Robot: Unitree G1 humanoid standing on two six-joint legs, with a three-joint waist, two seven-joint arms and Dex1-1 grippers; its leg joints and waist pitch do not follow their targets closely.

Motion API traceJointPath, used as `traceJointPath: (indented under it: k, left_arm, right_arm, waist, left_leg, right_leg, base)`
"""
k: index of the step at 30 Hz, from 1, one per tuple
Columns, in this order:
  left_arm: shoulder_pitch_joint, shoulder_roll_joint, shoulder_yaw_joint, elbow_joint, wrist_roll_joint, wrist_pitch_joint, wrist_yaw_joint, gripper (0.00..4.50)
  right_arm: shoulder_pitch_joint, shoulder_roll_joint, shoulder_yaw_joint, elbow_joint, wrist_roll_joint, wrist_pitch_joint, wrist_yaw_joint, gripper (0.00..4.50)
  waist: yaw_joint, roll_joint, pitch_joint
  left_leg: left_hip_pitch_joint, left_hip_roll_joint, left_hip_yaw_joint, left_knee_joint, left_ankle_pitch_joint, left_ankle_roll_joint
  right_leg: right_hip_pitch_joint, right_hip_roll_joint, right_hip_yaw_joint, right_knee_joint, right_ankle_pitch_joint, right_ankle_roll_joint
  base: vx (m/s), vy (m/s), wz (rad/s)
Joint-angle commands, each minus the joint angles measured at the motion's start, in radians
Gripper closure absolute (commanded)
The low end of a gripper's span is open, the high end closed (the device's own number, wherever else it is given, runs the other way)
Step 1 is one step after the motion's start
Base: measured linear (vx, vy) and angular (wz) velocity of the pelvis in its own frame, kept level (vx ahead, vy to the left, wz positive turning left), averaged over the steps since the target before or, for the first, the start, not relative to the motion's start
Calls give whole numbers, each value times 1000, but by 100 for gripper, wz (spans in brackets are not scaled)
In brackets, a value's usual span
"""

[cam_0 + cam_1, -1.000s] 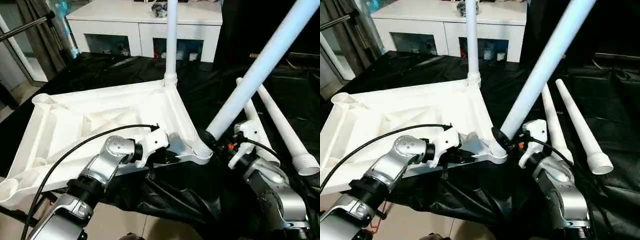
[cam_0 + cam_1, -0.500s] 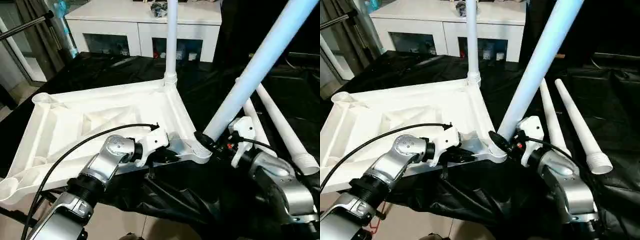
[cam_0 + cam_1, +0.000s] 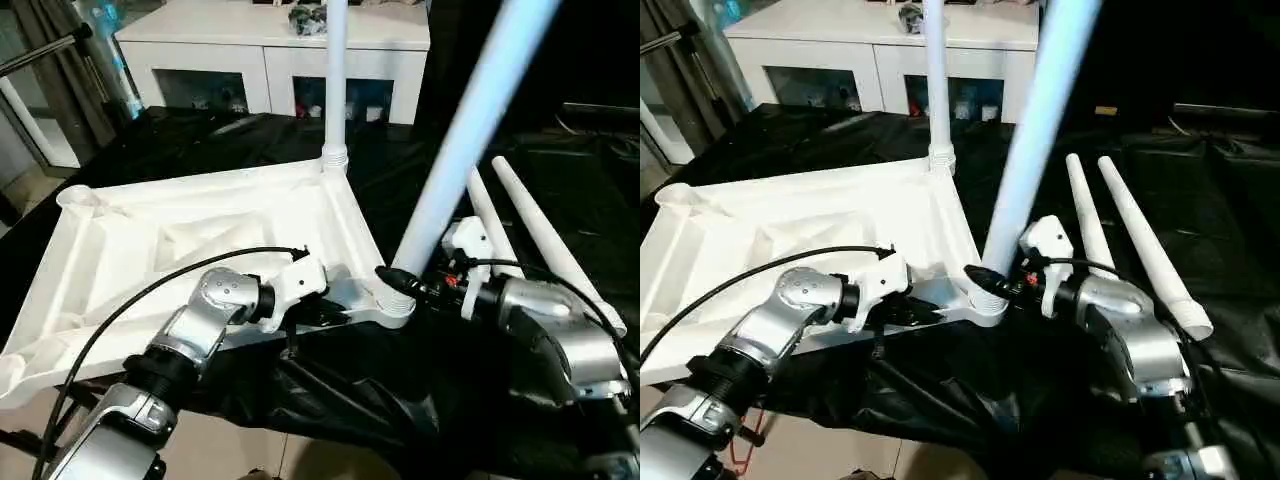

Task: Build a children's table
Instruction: Insert table leg to table base, then rotate leg to tighten

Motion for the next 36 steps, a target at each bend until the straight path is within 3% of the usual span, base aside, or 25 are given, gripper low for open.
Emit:
traceJointPath:
  k: [1, 9, 18, 20, 23, 26, 28, 30, 32, 33, 36]
  left_arm:
    - [-43, 4, -6, -44, -8, -16, -26, 450]
    - [-61, 20, -4, -37, -38, -55, -122, 450]
    - [-74, 37, 7, -17, -36, -63, -163, 450]
    - [-85, 30, 19, 6, -20, -61, -126, 450]
    - [-97, 14, 36, 17, -6, -40, -68, 450]
    - [-111, -16, 57, 22, 2, 18, 13, 450]
    - [-125, -47, 69, 27, 9, 67, 79, 450]
    - [-136, -72, 73, 29, 22, 113, 134, 450]
    - [-145, -94, 72, 33, 38, 150, 184, 450]
    - [-159, -146, 81, 37, 52, 223, 276, 450]
    - [-172, -199, 89, 43, 64, 281, 358, 450]
  right_arm:
    - [39, 3, 115, 46, -21, 48, 88, 264]
    - [50, -37, 169, 13, -29, 28, 189, 264]
    - [52, -40, 186, 14, -45, 4, 231, 264]
    - [32, -9, 163, 47, -58, -8, 175, 264]
    - [-7, 54, 111, 127, -92, -45, 38, 264]
    - [-56, 112, 56, 214, -112, -51, -115, 264]
    - [-76, 147, 28, 253, -109, -44, -191, 264]
    - [-88, 173, 11, 280, -107, -35, -241, 264]
    - [-99, 198, 0, 308, -105, -20, -284, 264]
    - [-128, 244, -15, 375, -104, 7, -360, 264]
    - [-156, 290, -27, 437, -114, 13, -419, 264]
  waist:
    - [0, -11, -50]
    - [2, -7, -54]
    - [4, -10, -52]
    - [2, -19, -52]
    - [-4, -25, -45]
    - [-15, -23, -42]
    - [-22, -22, -44]
    - [-25, -30, -45]
    - [-22, -29, -46]
    - [-23, -29, -49]
    - [-19, -31, -51]
  left_leg:
    - [20, 67, -33, -70, -220, 44]
    - [20, 69, -31, -68, -193, 61]
    - [22, 70, -29, -68, -197, 64]
    - [21, 69, -28, -67, -200, 63]
    - [25, 66, -28, -72, -246, 32]
    - [26, 68, -37, -80, -287, -7]
    - [28, 68, -37, -81, -299, -19]
    - [26, 68, -35, -81, -276, -13]
    - [25, 65, -30, -74, -236, 5]
    - [23, 64, -28, -72, -208, 13]
    - [20, 61, -27, -66, -169, 35]
  right_leg:
    - [24, -93, 49, -91, -160, -220]
    - [30, -93, 47, -81, -51, -247]
    - [28, -94, 46, -82, -81, -254]
    - [28, -95, 47, -84, -98, -253]
    - [19, -98, 49, -94, -222, -237]
    - [18, -100, 48, -98, -317, -212]
    - [16, -96, 48, -96, -293, -214]
    - [17, -96, 49, -92, -236, -228]
    - [19, -96, 51, -92, -172, -240]
    - [22, -95, 51, -88, -130, -248]
    - [27, -97, 49, -87, -89, -257]
  base:
    - [0, 0, 0]
    - [0, 0, 0]
    - [0, 0, 0]
    - [0, 0, 0]
    - [0, 0, 0]
    - [0, 0, 0]
    - [0, 0, 0]
    - [0, 0, 0]
    - [0, 0, 0]
    - [0, 0, 0]
    - [0, 0, 0]
